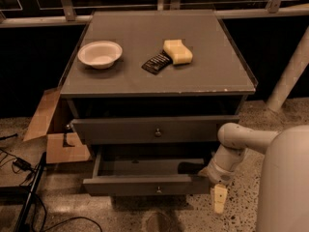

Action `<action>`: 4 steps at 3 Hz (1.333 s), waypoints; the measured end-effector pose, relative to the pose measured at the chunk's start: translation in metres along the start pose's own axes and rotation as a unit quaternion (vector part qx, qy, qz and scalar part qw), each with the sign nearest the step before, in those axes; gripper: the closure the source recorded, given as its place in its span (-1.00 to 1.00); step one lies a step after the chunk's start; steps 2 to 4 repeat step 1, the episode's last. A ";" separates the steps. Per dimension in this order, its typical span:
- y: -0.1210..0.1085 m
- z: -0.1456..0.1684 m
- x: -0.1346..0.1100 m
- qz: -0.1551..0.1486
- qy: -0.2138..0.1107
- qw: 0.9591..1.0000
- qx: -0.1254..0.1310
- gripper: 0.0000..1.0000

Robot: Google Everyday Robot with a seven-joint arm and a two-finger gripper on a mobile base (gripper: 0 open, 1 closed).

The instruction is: Open middle drawer

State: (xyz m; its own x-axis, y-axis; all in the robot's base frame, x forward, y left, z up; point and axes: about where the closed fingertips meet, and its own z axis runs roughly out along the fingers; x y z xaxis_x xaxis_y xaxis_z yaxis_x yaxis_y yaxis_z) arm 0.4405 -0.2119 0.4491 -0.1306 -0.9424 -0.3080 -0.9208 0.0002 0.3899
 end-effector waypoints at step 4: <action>0.000 0.000 0.000 0.000 0.000 1.000 0.000 -1.00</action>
Offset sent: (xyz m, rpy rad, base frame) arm 0.0000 0.0000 0.0000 0.0000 0.0000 0.0000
